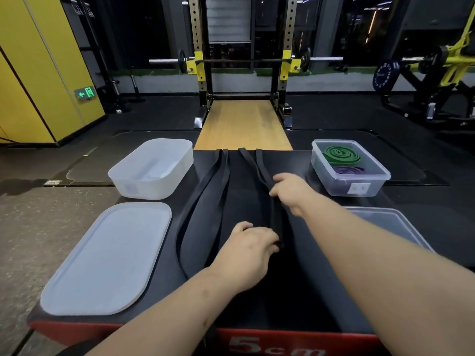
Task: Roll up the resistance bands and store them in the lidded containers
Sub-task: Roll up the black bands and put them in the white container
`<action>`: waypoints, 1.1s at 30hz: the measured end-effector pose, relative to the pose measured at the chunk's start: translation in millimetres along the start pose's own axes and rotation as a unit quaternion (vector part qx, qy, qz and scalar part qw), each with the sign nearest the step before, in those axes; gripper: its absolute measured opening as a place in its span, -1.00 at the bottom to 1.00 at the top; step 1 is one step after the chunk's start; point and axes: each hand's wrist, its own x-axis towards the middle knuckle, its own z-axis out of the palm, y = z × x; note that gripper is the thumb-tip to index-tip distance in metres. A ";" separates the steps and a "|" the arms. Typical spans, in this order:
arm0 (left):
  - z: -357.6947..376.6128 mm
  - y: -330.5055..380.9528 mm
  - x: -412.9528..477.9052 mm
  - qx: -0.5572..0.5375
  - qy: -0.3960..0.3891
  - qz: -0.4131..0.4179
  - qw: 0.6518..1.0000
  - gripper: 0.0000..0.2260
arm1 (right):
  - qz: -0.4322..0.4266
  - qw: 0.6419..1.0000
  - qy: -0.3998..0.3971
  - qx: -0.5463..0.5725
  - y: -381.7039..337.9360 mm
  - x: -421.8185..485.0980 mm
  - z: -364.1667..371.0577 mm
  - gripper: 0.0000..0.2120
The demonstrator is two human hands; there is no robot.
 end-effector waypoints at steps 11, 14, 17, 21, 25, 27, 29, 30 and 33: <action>-4.6 4.6 -39.7 -0.006 0.012 0.071 0.997 -0.80 | -0.137 0.955 -0.094 -0.245 29.4 -139.3 -13.9 -0.75; -1.4 3.9 -49.2 -0.033 0.019 0.060 0.997 -0.79 | -0.158 0.942 -0.092 -0.280 37.5 -178.5 -19.2 -0.82; 2.1 3.9 -53.5 -0.055 0.020 0.047 0.997 -0.80 | -0.199 0.929 -0.117 -0.290 47.1 -195.8 -17.8 -0.83; 1.6 2.0 -55.0 -0.080 0.011 0.024 0.996 -0.82 | -0.242 0.922 -0.109 -0.281 64.0 -191.6 -14.1 -0.80; 3.0 0.5 -60.1 -0.075 0.007 -0.020 0.997 -0.79 | -0.246 0.933 -0.109 -0.239 71.1 -192.7 -11.1 -0.77; 5.7 0.4 -62.4 -0.081 0.021 -0.043 0.996 -0.78 | -0.244 0.931 -0.109 -0.250 72.1 -191.8 -10.1 -0.80; 8.6 -0.3 -63.4 -0.073 0.022 -0.051 0.996 -0.74 | -0.230 0.931 -0.092 -0.269 73.0 -189.4 -10.8 -0.82; 9.2 0.0 -63.7 -0.069 0.018 -0.049 0.996 -0.71 | -0.224 0.931 -0.088 -0.275 73.5 -188.3 -11.4 -0.82; 7.9 2.2 -63.4 -0.071 0.017 -0.047 0.996 -0.69 | -0.226 0.923 -0.101 -0.295 73.3 -187.1 -13.5 -0.79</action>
